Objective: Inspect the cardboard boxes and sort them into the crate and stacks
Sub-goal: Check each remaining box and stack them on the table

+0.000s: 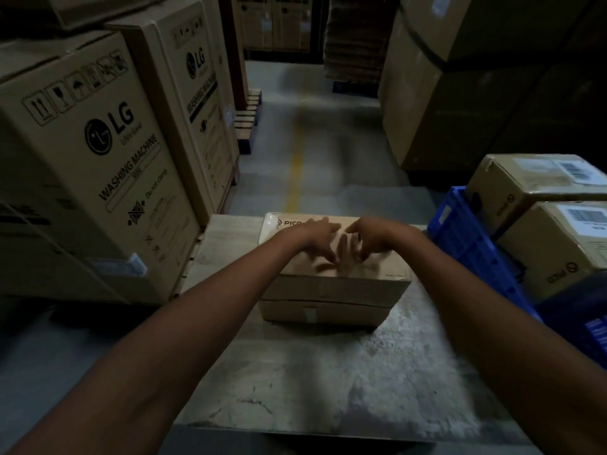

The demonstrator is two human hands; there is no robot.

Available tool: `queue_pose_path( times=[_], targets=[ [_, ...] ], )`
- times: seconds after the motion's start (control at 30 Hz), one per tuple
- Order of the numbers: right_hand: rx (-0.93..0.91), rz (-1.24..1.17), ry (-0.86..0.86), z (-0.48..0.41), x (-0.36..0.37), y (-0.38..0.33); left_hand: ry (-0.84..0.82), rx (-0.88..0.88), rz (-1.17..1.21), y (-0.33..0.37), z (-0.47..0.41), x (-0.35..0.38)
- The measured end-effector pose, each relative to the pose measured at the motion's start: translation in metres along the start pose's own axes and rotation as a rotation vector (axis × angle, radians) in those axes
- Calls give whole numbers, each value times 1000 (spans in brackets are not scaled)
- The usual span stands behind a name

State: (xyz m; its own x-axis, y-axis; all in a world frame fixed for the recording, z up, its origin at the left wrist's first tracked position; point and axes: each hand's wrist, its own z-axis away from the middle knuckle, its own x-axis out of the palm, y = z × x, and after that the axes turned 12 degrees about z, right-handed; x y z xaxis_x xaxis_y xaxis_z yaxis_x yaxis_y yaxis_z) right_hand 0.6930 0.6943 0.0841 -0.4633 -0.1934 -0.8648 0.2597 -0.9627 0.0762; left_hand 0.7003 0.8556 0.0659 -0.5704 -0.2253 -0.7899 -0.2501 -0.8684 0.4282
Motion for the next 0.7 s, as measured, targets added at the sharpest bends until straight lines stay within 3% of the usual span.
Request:
queue_pose_path(
  times=[0.3,0.43,0.53,0.7],
  targets=[
    [0,-33,22,15,14,14,10,0,-23,24,-2,8],
    [115,-44,65,21,23,17,14,54,-30,38,-14,21],
    [193,-54,143,22,39,9,-10,-20,-72,36,-33,39],
    [196,-48,206,30,41,9,-20,29,-67,39,-20,27]
  ],
)
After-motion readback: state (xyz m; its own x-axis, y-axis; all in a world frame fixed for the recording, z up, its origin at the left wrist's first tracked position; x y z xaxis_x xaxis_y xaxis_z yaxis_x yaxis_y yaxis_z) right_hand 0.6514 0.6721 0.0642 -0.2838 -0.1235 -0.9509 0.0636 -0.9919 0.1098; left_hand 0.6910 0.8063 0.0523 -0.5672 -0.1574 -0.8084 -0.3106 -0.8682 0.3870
